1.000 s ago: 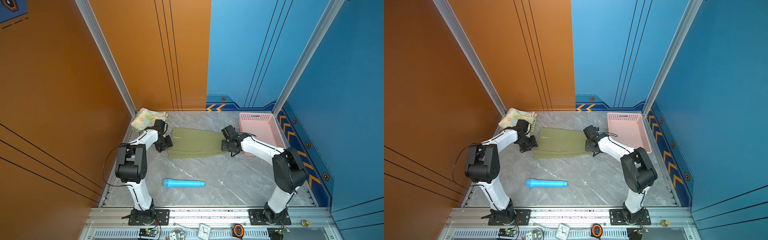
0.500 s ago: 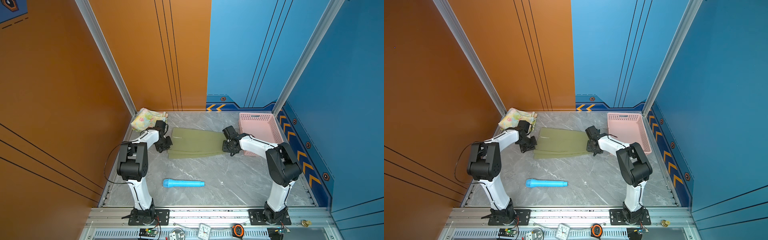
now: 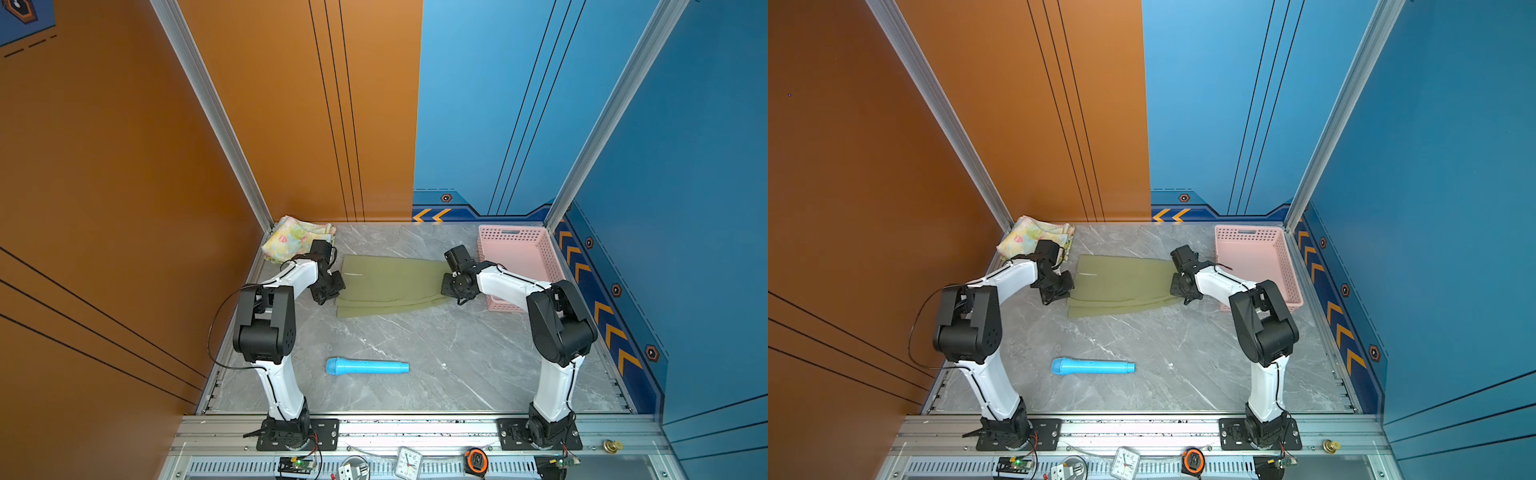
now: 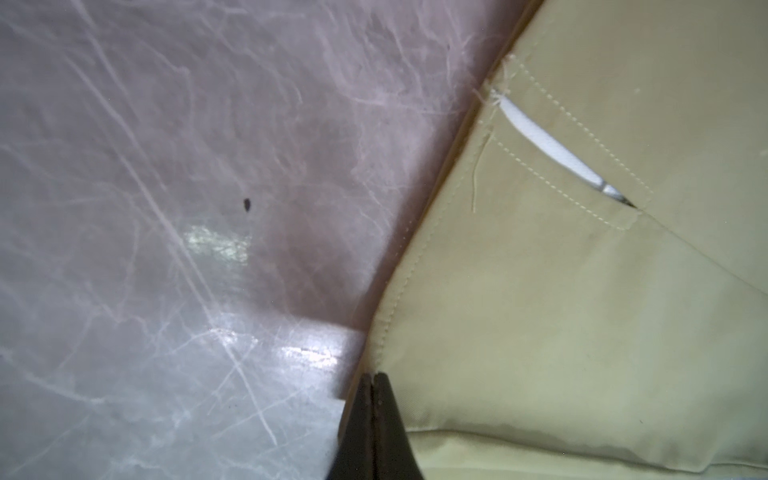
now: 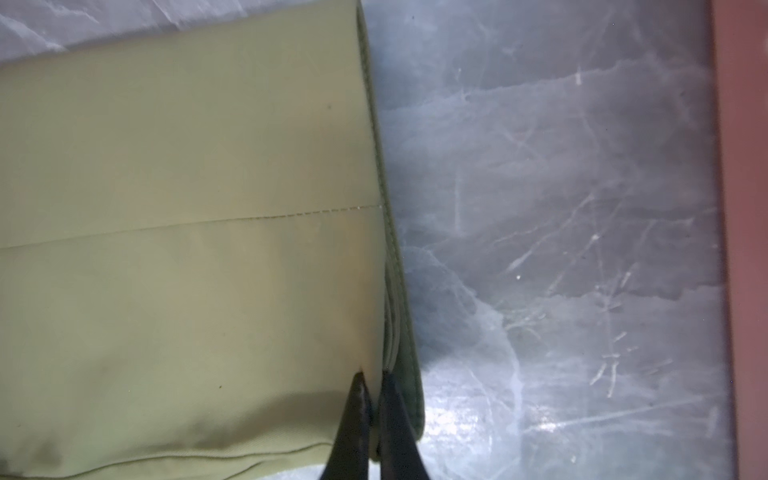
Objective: Fold and stack the skirts
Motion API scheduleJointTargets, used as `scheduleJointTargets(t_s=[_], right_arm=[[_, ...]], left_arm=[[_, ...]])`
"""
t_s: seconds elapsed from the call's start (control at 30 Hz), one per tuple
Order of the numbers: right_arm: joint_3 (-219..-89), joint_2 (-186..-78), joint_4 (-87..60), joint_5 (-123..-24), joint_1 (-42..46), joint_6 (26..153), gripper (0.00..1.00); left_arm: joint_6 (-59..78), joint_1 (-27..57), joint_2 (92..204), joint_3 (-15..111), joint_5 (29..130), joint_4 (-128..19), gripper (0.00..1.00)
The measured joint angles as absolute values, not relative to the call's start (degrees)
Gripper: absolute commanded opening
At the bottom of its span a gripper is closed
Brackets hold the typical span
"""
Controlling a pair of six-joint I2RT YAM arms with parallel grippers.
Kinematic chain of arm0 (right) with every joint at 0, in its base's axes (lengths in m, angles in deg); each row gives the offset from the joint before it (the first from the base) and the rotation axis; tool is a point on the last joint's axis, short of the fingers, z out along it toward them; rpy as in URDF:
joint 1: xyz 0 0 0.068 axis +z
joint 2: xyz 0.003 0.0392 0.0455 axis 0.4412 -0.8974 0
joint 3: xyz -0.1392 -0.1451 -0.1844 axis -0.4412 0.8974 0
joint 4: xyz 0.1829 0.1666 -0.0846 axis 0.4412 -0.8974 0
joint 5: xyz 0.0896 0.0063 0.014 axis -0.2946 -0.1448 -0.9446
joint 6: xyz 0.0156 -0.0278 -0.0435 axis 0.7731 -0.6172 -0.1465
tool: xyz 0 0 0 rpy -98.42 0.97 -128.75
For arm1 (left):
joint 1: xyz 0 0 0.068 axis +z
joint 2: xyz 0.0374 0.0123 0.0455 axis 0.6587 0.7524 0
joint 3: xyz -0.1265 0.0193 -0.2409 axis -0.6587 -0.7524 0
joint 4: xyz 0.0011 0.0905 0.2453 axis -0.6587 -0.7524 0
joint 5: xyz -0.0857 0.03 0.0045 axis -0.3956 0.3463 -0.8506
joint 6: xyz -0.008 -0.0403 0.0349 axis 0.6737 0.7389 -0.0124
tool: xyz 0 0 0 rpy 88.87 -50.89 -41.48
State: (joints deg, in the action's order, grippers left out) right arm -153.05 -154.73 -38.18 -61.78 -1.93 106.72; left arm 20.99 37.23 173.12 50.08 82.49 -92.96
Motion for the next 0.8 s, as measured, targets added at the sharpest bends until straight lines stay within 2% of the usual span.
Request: scheduleJointTargets(t_s=[0.23, 0.43, 0.6, 0.8], right_arm=[[-158.07, -154.64, -39.18, -63.03, -2.95, 106.53, 0.0], [-157.33, -151.69, -40.21, -63.33, -2.93, 106.44, 0.0], [-152.72, -149.2, -39.51, -63.25, -2.43, 106.11, 0.0], [-151.54, -153.7, -39.16, -61.65, -0.86, 105.15, 0.02]], left_arm=[[20.96, 36.86, 168.35, 50.08, 82.49, -92.99, 0.0], [20.96, 34.02, 162.58, 46.8, 83.41, -92.4, 0.0], [21.23, 32.34, 162.67, 41.71, 84.61, -91.33, 0.0], [22.39, 32.36, 166.91, 39.76, 85.53, -89.95, 0.01]])
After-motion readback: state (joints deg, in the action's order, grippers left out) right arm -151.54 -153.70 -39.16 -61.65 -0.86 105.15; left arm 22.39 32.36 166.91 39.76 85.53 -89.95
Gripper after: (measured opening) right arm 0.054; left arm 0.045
